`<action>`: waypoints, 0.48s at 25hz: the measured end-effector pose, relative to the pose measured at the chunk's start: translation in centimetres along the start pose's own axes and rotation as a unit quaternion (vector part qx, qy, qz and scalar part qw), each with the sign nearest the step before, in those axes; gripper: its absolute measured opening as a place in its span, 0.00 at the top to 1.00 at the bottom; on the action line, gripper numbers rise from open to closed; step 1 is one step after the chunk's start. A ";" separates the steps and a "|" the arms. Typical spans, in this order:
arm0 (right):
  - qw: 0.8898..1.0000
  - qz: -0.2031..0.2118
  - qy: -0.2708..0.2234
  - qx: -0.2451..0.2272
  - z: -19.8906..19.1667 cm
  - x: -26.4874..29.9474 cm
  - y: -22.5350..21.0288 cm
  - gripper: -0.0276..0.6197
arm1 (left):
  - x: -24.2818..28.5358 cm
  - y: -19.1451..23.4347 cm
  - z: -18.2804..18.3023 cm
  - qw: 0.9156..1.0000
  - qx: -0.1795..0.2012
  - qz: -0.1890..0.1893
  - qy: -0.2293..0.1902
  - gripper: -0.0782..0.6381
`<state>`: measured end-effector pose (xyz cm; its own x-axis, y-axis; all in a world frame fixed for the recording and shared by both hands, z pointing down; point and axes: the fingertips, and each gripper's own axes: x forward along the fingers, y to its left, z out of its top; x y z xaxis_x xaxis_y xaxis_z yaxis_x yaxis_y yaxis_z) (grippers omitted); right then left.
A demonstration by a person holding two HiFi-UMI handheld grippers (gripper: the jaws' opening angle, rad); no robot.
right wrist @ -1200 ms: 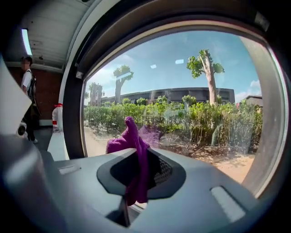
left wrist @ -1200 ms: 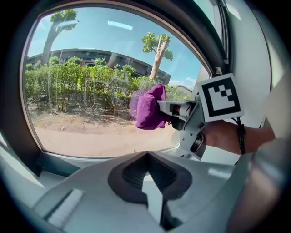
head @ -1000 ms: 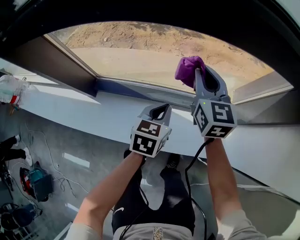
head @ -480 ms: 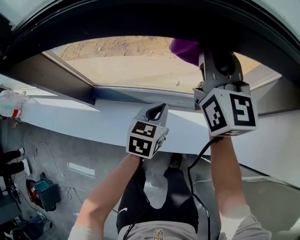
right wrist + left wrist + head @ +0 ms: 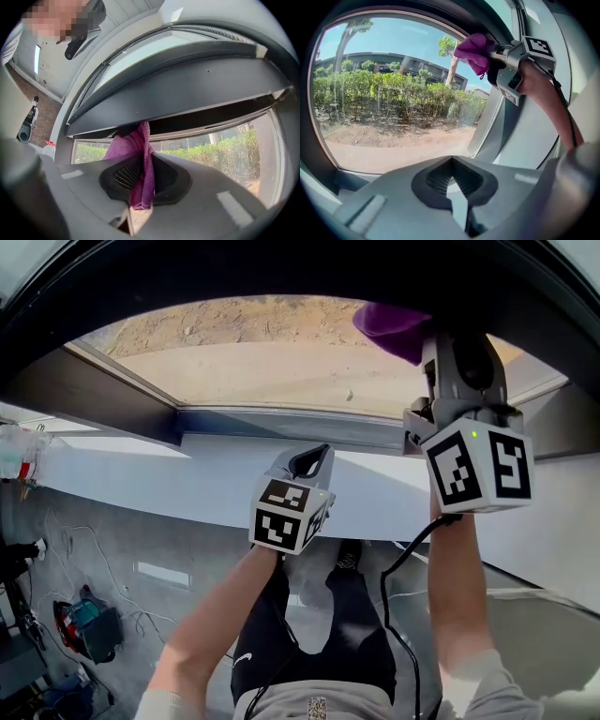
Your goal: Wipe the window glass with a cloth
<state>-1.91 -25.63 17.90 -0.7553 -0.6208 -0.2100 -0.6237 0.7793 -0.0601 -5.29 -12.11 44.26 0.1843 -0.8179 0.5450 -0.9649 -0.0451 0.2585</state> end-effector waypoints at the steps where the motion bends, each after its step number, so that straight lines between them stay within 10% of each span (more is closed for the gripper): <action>1: 1.000 -0.003 0.001 -0.002 -0.3 -0.1 -0.3 0.84 | 0.2 0.1 0.0 1.000 -0.001 -0.001 0.000 0.89; 12: 0.994 -0.033 0.101 0.000 -14.2 -3.2 -2.4 0.84 | 2.7 0.9 -3.7 1.000 -0.018 -0.009 0.019 0.89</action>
<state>-0.89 -26.74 32.54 -0.7382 -0.6746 -0.0063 -0.6728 0.7368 -0.0671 -4.97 -12.25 48.90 0.2082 -0.7950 0.5698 -0.9545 -0.0381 0.2956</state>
